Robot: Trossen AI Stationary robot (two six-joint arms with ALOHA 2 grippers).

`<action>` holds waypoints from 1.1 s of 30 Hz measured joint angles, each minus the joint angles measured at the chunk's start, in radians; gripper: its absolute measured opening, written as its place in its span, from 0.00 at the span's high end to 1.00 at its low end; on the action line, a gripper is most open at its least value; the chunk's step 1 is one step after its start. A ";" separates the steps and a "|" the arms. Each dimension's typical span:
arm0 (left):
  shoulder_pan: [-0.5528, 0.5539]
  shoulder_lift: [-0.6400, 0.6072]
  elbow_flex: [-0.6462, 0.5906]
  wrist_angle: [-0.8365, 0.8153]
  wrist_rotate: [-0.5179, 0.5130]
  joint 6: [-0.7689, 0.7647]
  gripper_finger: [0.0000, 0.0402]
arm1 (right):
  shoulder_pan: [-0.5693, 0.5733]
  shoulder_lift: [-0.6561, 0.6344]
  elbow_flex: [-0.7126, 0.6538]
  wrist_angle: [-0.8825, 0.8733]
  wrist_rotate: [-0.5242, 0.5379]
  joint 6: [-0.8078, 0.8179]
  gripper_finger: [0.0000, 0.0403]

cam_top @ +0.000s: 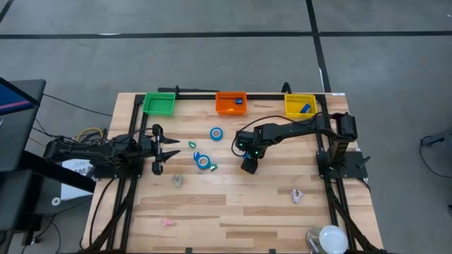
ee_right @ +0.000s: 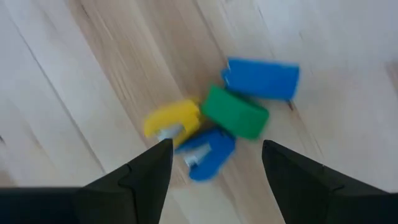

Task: Pick and place Stapler, Stapler remover, tape
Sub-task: Put the blue stapler into the orange bin

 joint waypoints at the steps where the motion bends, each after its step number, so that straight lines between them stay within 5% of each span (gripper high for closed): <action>1: 0.000 0.000 0.000 0.000 0.000 0.000 0.58 | 0.000 0.007 -0.001 -0.003 0.000 0.004 0.41; 22: 0.000 0.000 0.000 0.008 0.000 0.000 0.58 | -0.003 0.078 0.001 -0.012 0.004 0.015 0.42; 33: 0.000 0.000 0.000 0.015 0.000 0.000 0.58 | -0.006 0.080 -0.001 -0.016 0.010 0.007 0.66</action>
